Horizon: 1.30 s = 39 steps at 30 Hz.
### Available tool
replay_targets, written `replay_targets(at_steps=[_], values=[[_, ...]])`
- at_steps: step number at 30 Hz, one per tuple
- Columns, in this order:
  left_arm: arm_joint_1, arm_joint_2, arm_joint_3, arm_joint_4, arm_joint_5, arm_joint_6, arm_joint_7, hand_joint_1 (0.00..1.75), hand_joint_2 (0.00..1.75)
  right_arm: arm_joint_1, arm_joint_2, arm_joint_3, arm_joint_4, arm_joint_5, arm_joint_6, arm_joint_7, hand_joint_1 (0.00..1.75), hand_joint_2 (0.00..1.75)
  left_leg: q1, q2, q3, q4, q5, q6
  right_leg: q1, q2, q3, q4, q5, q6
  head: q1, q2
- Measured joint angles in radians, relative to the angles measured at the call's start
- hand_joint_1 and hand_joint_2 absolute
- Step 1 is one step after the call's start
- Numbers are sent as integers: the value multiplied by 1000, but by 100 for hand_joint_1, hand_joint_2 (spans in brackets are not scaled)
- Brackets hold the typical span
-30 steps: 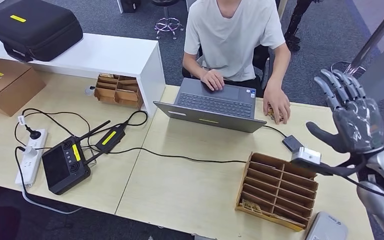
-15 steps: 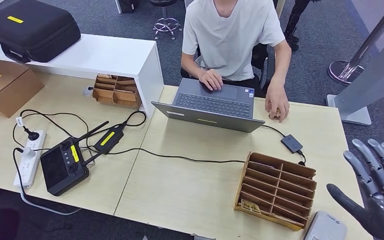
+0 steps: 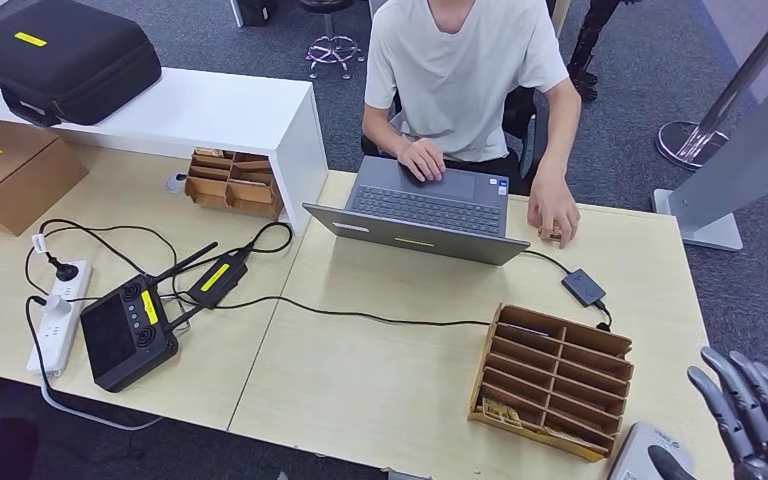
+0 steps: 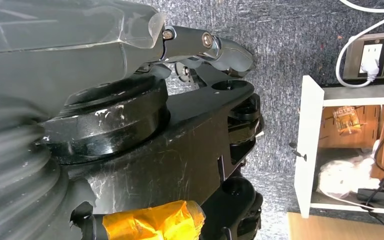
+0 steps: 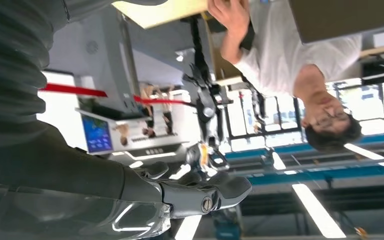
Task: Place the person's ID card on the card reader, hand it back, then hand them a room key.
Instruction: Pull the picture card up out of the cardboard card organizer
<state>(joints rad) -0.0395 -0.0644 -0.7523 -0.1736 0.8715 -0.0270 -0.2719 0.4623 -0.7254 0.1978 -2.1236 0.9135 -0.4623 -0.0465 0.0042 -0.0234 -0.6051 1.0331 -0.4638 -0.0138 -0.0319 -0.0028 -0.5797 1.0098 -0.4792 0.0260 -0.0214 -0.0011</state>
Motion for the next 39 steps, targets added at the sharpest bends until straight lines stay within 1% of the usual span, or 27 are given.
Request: replay_targets(at_steps=[3,7,11,16,22,31,35,39], values=[[0,0,2,0,4,0,0,0,175,26,0,45,0,2,-31,50,0,175,0,1,0,0,0,0,0,1,0,0,0,0,0,0],[0,0,2,0,7,0,0,0,175,37,-1,95,1,-4,-52,88,0,175,0,2,0,0,0,0,0,2,0,0,0,0,0,0],[0,0,2,0,10,0,0,0,175,36,-5,152,6,-25,-74,141,0,175,0,2,0,0,0,0,0,2,0,0,0,0,0,0],[0,0,2,0,13,0,0,0,175,11,-17,261,25,-44,-110,198,0,175,0,2,0,0,0,0,0,2,0,0,0,0,0,0],[0,0,2,0,13,0,2,0,175,-33,-23,358,58,-59,-113,219,0,175,0,2,1,0,0,0,0,3,0,0,0,0,0,0],[0,0,2,0,13,0,9,0,175,-130,-21,514,143,-121,-105,205,0,175,0,3,1,0,0,0,0,3,0,0,0,0,0,0],[-1,0,2,0,13,0,10,0,175,-167,-11,577,183,-150,-100,197,0,175,0,3,1,0,0,0,0,3,0,0,0,0,0,0],[-1,0,2,0,12,0,10,0,175,-189,2,616,215,-158,-100,193,0,175,0,3,1,0,0,0,0,3,0,0,0,0,0,0]])
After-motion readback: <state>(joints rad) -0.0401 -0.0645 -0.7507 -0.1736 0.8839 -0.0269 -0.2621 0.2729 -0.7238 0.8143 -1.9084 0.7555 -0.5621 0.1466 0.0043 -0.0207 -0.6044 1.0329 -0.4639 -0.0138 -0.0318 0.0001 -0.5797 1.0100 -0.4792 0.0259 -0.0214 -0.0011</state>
